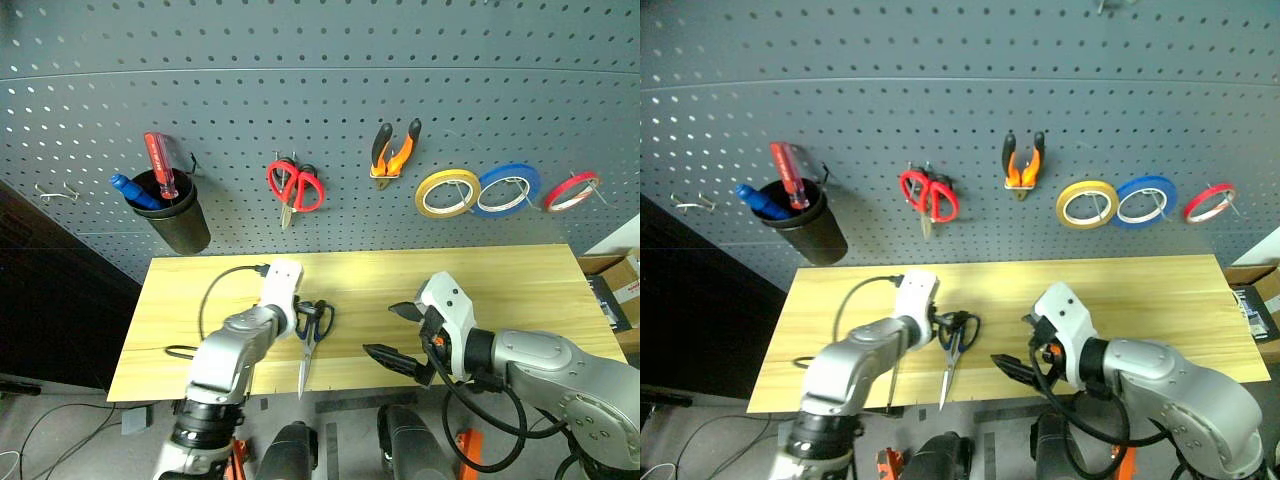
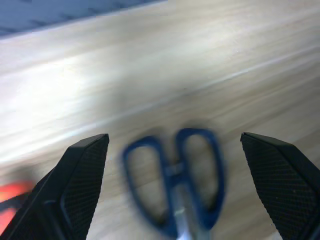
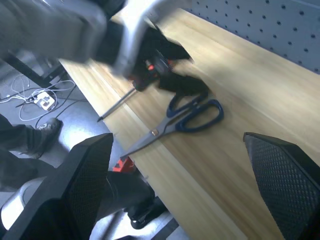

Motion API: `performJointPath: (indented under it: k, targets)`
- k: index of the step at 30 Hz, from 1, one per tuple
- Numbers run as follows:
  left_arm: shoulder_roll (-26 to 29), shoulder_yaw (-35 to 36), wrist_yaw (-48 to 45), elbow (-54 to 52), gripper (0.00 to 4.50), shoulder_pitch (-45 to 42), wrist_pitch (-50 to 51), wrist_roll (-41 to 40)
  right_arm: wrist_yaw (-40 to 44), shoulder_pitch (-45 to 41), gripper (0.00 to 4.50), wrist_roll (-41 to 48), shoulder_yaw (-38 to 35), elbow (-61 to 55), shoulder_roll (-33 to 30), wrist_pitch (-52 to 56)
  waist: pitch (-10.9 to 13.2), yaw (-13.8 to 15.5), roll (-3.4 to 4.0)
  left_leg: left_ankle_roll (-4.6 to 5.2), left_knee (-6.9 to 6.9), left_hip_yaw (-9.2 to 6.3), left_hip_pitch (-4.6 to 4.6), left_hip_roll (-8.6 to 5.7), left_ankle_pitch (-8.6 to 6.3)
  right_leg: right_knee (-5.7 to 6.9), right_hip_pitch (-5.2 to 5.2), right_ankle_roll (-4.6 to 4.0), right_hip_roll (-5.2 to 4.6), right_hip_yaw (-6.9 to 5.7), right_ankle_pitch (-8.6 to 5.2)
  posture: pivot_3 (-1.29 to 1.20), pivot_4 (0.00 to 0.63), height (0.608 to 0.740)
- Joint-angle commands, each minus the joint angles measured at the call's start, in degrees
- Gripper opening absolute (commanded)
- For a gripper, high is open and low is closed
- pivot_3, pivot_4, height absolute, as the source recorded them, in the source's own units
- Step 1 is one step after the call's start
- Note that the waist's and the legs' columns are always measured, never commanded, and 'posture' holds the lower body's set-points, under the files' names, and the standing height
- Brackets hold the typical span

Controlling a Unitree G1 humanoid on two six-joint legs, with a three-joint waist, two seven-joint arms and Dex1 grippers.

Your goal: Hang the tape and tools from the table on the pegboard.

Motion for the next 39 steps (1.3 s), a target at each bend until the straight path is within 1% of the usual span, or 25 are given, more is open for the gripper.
performJointPath:
  k: [1,6,8,12,17,23,26,33,37,38,39]
  targets:
    - [0.73,0.11,-0.76,-3.30,4.48,2.80,4.47,-1.46,0.72,0.08,4.50,2.90,-1.01,-2.45,-0.08,-1.17,0.00,0.21,0.00,0.00,0.01,0.00,0.00,-0.02,0.00,-0.01,0.01,0.00,0.00,0.00,0.00,-0.07,0.252,0.740]
    - [-2.99,1.42,0.95,-3.73,4.48,4.80,15.33,-3.12,2.88,-1.58,4.50,6.65,-0.68,-2.39,-1.01,-1.86,0.01,0.48,-0.01,0.02,0.04,-0.06,-0.01,-0.04,0.00,-0.01,0.04,0.00,0.01,-0.07,0.00,-0.06,0.251,0.740]
    - [-3.08,0.29,0.81,-3.91,4.48,5.00,16.94,-3.36,2.88,-2.14,4.50,6.99,-0.26,-2.16,-1.66,-2.17,0.01,0.50,-0.01,0.02,0.04,-0.09,-0.01,-0.04,0.00,-0.01,0.07,0.00,0.01,-0.11,0.00,-0.06,0.251,0.740]
    - [-3.62,-1.58,1.09,-2.78,4.48,4.41,16.75,-3.22,2.47,-2.76,4.50,7.80,0.25,-1.71,-2.19,-2.81,0.00,0.43,-0.01,0.01,0.04,-0.08,-0.01,-0.04,0.00,-0.02,0.06,0.00,0.00,-0.09,0.00,-0.08,0.248,0.740]
    - [-4.35,-3.39,2.05,2.11,4.48,3.73,14.00,-1.82,1.63,-2.62,4.50,8.36,0.20,-1.87,-2.28,-3.03,0.00,0.44,-0.01,0.01,0.05,-0.07,-0.01,-0.03,0.00,-0.02,0.07,0.00,-0.01,-0.08,0.00,-0.09,0.246,0.740]
    - [-5.88,-3.31,3.41,7.27,4.48,2.95,12.29,-1.07,0.54,-2.32,4.50,9.97,-0.58,-1.79,-2.72,-3.28,-0.04,0.43,0.06,0.01,0.05,-0.07,0.02,-0.04,0.00,-0.02,0.09,0.00,-0.04,-0.06,0.00,-0.10,0.247,0.740]
    - [-6.15,-3.70,3.50,8.85,3.87,2.25,10.49,-0.80,0.19,-2.13,4.50,10.23,-0.60,-1.69,-2.91,-3.50,-0.13,0.46,0.12,0.01,0.06,-0.08,0.05,-0.04,0.01,0.00,0.14,0.00,-0.03,-0.08,0.00,-0.10,0.247,0.740]
    - [-5.49,-3.13,3.00,13.38,1.73,0.15,6.49,-0.04,-1.10,-1.87,4.50,11.30,-0.56,-1.27,-2.82,-4.05,-0.17,0.47,0.18,0.01,0.07,-0.07,0.05,-0.05,0.01,0.00,0.15,0.00,-0.04,-0.08,0.00,-0.10,0.247,0.740]
    - [-3.54,-3.52,1.43,15.39,0.46,-0.60,-0.38,0.88,-1.97,-1.51,4.50,11.58,-0.54,-1.05,-2.90,-4.59,-0.17,0.44,0.18,0.01,0.06,-0.07,0.06,-0.04,0.01,0.00,0.14,0.00,-0.04,-0.08,0.00,-0.10,0.247,0.740]
    - [-2.99,-3.61,0.72,15.75,0.21,-0.67,-1.68,0.88,-2.23,-1.43,4.50,11.13,-0.44,-1.02,-2.90,-4.94,-0.17,0.42,0.18,0.01,0.06,-0.07,0.05,-0.02,0.01,-0.01,0.14,0.00,-0.04,-0.08,0.00,-0.10,0.247,0.740]
    - [-2.39,-3.43,-0.05,15.82,0.16,-0.53,-2.11,0.58,-2.53,-1.35,4.50,10.05,-0.19,-1.11,-2.82,-5.88,-0.17,0.40,0.18,0.01,0.06,-0.07,0.05,-0.02,0.01,-0.01,0.13,0.00,-0.04,-0.08,0.00,-0.10,0.247,0.740]
